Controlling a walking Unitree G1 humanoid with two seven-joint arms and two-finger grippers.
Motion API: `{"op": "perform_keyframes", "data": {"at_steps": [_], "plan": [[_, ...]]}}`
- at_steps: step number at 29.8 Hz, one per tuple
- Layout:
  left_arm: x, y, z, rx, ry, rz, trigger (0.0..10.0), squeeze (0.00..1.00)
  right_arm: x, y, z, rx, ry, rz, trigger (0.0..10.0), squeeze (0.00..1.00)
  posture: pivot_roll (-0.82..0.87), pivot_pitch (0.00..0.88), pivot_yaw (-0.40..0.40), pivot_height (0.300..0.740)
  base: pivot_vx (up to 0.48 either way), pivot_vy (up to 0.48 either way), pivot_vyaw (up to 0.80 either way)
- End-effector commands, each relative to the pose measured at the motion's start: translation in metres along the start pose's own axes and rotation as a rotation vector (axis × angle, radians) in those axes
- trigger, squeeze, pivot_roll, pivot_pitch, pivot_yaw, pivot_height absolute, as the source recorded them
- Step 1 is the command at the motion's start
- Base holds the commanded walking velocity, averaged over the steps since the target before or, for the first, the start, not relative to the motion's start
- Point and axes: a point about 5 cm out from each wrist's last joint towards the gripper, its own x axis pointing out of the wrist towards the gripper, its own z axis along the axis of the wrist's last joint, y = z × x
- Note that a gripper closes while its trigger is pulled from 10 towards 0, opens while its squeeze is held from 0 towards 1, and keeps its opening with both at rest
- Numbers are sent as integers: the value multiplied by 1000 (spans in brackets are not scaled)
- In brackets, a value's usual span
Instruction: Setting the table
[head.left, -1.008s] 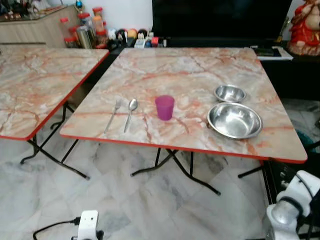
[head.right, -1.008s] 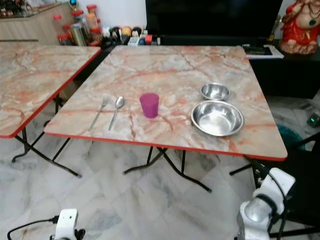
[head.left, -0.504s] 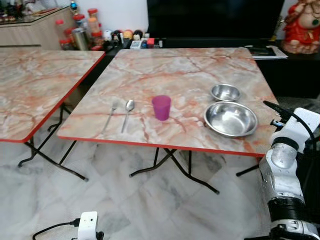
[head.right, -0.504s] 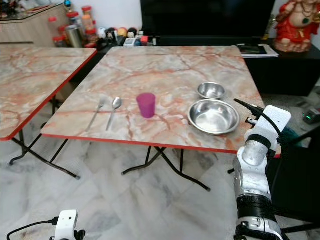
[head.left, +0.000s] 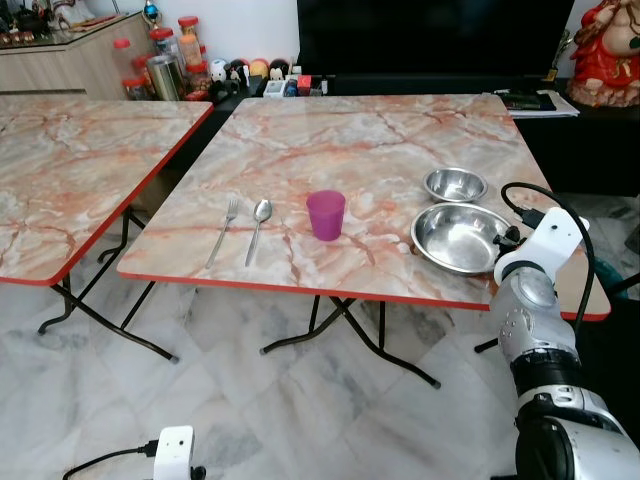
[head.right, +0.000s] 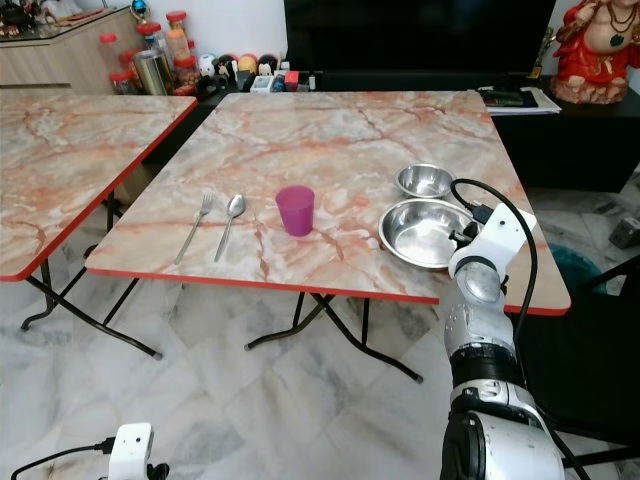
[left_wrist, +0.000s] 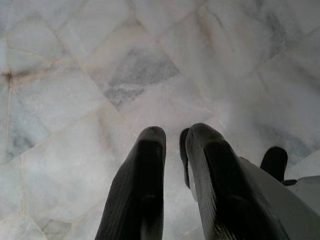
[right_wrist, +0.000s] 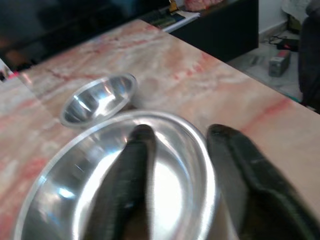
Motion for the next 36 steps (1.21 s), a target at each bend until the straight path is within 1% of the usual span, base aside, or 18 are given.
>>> {"op": "perform_keyframes", "data": {"at_steps": [1, 2, 3, 8, 9, 11, 15, 21, 23, 25, 27, 36], "plan": [[-1, 5, -2, -5, 4, 13, 10000, 0, 2, 9, 6, -2, -3, 24, 10000, 1000, -50, 0, 50, 728, 266, 0, 0], [-1, 5, -3, -6, 4, 12, 10000, 0, 2, 10, 7, -11, -1, 27, 10000, 1000, -50, 0, 50, 728, 266, 0, 0], [-1, 5, -2, -8, 3, 12, 10000, 0, 2, 10, 8, -10, -10, 28, 10000, 0, -47, 0, 48, 728, 266, 0, 0], [-1, 4, -2, -13, 1, 9, 10000, 0, 3, 12, 13, -13, -31, 35, 10000, 0, -47, 0, 48, 728, 263, 0, 0], [-1, 3, -2, -19, -1, 6, 10000, 0, 2, 17, 20, -23, -62, 52, 10000, 0, -47, 0, 47, 728, 266, 0, 0], [-1, 3, -2, -23, -3, 2, 10000, 0, 2, 21, 25, -25, -84, 61, 10000, 0, -48, 0, 46, 728, 268, 0, 0], [-1, 1, -2, -30, -7, -5, 10000, 0, 3, 23, 32, -26, -110, 63, 10000, 0, -47, 0, 46, 728, 268, 0, 0], [-1, 1, -2, -34, -10, -9, 10000, 0, 3, 23, 35, -18, -125, 61, 10000, 0, -47, 0, 46, 728, 269, 0, 0], [-1, 1, -2, -35, -10, -12, 10000, 0, 2, 25, 38, 17, -136, 71, 10000, 0, -46, 0, 46, 728, 270, 0, -800], [-1, 0, -2, -35, -10, -13, 10000, 0, 2, 25, 40, -10, -152, 74, 10000, 0, -46, 0, 46, 728, 270, 0, -800], [-1, 0, -2, -35, -10, -14, 10000, 0, 1, 26, 40, -3, -159, 75, 10000, 0, -46, 0, 46, 728, 274, 0, -788], [-1, 0, -1, -37, -11, -20, 10000, 0, 1, 27, 40, -7, -147, 63, 10000, 0, -40, 0, 52, 728, 249, 0, 0]]}}
